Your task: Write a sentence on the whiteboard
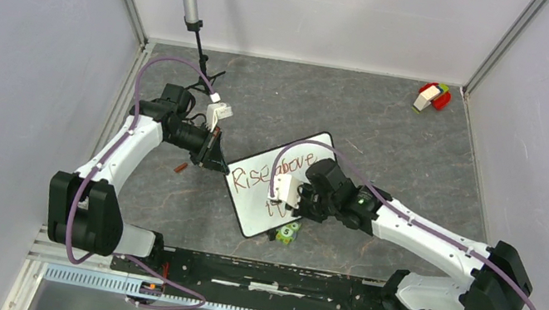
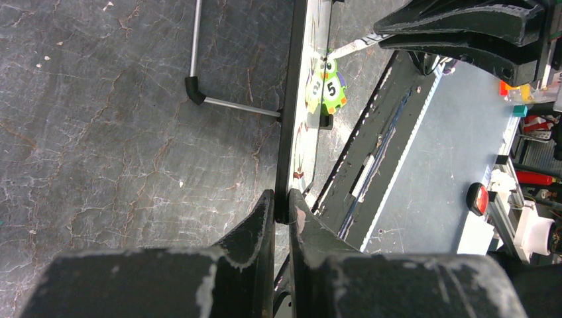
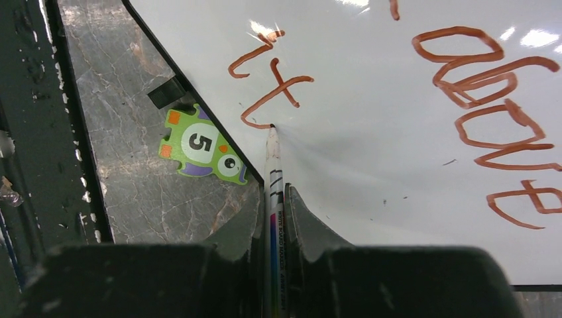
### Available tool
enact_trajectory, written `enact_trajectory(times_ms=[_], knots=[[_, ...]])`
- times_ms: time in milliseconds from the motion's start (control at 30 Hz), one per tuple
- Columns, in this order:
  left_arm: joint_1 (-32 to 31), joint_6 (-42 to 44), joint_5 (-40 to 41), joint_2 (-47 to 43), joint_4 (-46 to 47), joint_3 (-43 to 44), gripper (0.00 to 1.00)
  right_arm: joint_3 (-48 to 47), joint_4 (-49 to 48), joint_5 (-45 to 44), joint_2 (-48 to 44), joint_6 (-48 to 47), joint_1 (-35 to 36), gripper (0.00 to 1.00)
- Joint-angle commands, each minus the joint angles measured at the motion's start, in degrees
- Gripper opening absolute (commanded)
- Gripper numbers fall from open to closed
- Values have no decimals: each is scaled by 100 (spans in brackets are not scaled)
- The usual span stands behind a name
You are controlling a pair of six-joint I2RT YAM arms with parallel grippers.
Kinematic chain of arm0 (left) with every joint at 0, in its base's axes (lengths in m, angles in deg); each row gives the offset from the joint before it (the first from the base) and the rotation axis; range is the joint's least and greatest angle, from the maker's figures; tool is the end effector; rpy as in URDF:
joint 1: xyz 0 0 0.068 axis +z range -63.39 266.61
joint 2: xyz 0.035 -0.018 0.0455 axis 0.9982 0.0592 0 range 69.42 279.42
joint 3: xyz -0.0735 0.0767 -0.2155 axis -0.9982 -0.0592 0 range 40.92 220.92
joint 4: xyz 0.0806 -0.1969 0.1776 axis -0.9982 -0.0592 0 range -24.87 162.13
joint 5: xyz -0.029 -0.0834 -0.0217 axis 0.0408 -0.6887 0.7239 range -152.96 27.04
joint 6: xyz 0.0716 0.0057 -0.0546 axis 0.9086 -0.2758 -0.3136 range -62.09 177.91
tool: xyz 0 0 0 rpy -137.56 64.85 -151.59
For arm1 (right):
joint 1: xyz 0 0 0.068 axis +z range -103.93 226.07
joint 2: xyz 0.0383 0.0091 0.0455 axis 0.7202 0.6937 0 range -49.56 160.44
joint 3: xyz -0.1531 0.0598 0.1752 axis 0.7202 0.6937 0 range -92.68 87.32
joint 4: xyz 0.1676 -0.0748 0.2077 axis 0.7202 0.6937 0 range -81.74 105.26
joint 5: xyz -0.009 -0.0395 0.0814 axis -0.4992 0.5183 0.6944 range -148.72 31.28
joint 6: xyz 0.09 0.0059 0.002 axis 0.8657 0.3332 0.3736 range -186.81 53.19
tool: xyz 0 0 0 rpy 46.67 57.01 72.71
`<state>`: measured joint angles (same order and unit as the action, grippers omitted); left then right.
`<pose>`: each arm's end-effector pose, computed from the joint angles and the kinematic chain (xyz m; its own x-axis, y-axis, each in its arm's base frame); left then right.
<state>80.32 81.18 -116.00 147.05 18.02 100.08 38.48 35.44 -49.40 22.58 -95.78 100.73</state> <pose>0.2659 -0.0941 0.1955 -0.7512 0.3218 -0.5763 0.6537 0.4837 -0.5820 0.1694 0.2615 0.1658 0.0283 -0.7863 -0.6172 -0.9725 0.1210 -0.1988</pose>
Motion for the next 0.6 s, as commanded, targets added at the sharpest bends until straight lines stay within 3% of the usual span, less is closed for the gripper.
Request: enact_trajectory(times_ms=[0,267,567], knots=[[-27,2,-1,10,46,17,3,-361,-16,49,-209,-120,-29,0],[-23,25,-14,17,49,-1,2,-418,274,399,-419,-159,-80,0],[-22,59,-15,25,48,-9,3,-461,327,923,-495,-67,-776,0]])
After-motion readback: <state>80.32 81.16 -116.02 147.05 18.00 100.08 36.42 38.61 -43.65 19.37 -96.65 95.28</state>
